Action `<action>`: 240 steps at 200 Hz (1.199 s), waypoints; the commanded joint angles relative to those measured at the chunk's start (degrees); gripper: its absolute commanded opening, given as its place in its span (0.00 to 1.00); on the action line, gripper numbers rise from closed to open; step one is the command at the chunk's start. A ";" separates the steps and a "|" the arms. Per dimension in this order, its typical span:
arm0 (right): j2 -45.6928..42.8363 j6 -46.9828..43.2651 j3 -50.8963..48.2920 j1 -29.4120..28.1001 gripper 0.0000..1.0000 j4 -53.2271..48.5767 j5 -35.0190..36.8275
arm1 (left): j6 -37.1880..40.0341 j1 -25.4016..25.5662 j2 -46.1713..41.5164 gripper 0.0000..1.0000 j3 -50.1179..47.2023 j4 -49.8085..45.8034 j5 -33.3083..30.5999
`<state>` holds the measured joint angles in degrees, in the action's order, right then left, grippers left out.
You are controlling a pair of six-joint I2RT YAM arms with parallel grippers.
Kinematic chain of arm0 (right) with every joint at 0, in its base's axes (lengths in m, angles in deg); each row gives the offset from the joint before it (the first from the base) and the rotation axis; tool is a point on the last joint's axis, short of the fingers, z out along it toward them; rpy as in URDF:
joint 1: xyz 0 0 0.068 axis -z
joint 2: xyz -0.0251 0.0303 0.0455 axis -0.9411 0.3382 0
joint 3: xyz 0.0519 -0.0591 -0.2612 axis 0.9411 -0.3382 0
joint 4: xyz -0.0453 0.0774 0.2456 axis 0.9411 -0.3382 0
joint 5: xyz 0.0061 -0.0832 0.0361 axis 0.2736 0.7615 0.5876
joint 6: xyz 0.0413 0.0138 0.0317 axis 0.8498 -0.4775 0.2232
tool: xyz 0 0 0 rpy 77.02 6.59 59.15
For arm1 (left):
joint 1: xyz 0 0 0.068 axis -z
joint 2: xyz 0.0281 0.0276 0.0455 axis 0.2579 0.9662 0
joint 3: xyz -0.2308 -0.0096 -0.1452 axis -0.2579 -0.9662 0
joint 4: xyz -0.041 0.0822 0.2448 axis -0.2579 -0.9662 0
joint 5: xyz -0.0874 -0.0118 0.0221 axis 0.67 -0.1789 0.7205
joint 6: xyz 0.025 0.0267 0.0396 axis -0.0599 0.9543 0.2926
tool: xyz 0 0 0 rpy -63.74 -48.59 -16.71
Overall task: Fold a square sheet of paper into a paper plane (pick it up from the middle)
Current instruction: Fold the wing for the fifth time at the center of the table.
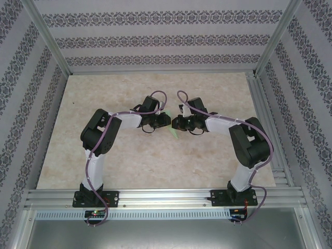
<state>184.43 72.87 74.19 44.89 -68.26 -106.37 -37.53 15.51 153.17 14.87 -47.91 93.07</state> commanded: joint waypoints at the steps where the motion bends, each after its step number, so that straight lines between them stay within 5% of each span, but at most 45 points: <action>1: 2.19 0.49 0.95 -0.93 0.10 0.55 -3.93 | 1.13 0.40 2.71 0.21 0.19 -4.18 -0.90; 205: 5.88 -1.21 -2.80 1.14 0.09 -6.08 -1.46 | 1.35 0.39 3.22 0.21 0.97 -5.56 -1.90; 240: 2.32 0.63 -4.41 1.70 0.11 -2.48 -5.60 | 1.47 0.40 3.35 0.21 1.16 -6.06 -2.20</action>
<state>189.24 72.41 72.14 45.90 -70.49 -110.72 -37.51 15.51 153.56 15.92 -49.48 93.05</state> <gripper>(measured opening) 0.099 0.211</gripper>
